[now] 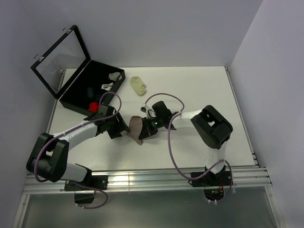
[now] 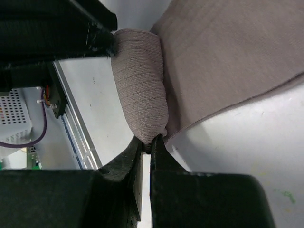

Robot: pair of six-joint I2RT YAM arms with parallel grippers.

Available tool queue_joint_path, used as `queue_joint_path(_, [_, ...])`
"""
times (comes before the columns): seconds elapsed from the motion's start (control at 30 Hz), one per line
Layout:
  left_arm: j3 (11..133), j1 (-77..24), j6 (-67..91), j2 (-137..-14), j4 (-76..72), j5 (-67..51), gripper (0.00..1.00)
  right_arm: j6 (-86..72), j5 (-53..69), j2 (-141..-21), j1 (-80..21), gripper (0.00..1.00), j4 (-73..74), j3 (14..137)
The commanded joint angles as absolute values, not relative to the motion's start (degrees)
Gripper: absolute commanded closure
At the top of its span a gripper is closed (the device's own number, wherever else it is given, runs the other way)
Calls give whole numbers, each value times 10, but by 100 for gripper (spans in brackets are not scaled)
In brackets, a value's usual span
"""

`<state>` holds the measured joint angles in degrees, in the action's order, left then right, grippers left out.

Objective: Roll the socks
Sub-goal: Roll the sock at the center of the board.

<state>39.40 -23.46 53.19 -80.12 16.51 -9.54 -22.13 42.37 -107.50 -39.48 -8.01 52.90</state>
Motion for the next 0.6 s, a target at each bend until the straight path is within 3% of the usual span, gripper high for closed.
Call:
queue_joint_path(0.0, [388,-243,558,-795,106,-118,36,-221,460,-1096,-387,100,-74,565])
queue_joint_path(0.13, [378,-252,571,-809,87,-123,39,-214,457,-1110,-385,100,-54,581])
queue_joint_path(0.37, [377,-256,567,-842,121,-89,55,-214,435,-1100,-383,100,-44,589])
queue_joint_path(0.53, [385,-256,569,-865,153,-51,62,-188,394,-1078,-384,94,-11,598])
queue_joint_path(0.57, [386,-256,570,-867,154,-43,64,-185,388,-1069,-384,88,-4,599])
